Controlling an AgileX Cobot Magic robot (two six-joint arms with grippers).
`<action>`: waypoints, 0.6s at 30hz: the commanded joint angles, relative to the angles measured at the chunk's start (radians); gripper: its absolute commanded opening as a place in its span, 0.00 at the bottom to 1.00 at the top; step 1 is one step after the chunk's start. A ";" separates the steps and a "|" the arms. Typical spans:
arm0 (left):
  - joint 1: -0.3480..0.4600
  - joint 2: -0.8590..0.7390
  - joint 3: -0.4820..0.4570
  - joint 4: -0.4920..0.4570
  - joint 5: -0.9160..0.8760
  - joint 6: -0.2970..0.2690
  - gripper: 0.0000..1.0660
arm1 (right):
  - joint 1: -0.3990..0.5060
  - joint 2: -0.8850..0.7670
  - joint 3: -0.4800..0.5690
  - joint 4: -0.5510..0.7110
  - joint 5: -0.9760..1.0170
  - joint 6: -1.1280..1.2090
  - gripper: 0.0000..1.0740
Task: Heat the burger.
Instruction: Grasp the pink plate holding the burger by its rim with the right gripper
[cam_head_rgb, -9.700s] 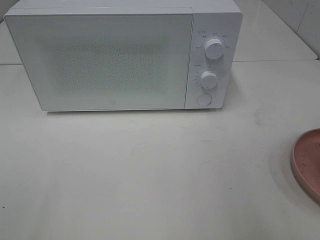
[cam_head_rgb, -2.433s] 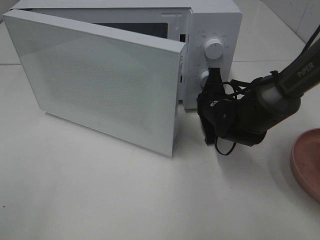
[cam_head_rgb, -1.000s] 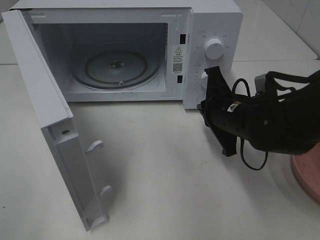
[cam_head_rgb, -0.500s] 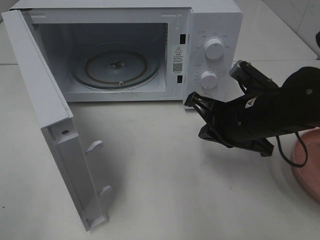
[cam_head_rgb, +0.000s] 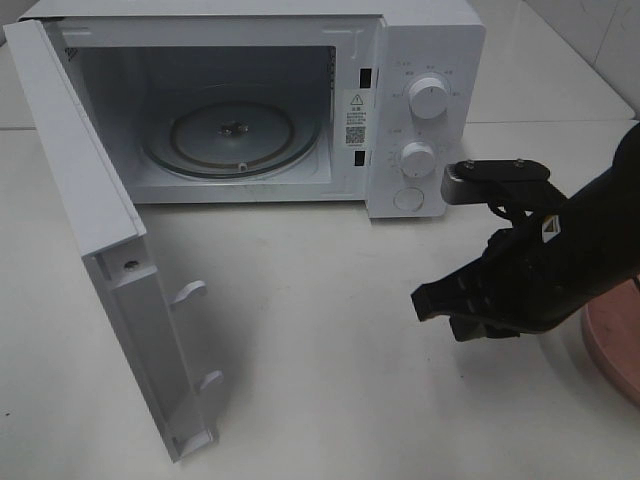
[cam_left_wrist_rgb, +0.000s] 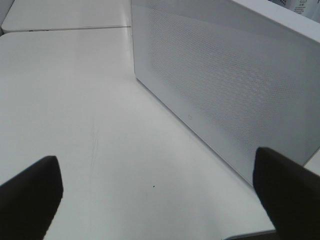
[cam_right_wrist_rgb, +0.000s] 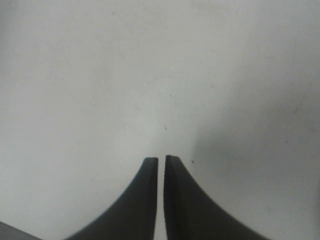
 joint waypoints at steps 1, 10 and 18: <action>-0.005 -0.023 0.003 -0.006 -0.009 0.001 0.92 | -0.005 -0.046 0.000 -0.072 0.122 -0.005 0.10; -0.005 -0.023 0.003 -0.006 -0.009 0.001 0.92 | -0.005 -0.088 -0.075 -0.149 0.350 -0.014 0.23; -0.005 -0.023 0.003 -0.006 -0.009 0.001 0.92 | -0.046 -0.088 -0.164 -0.196 0.446 -0.038 0.62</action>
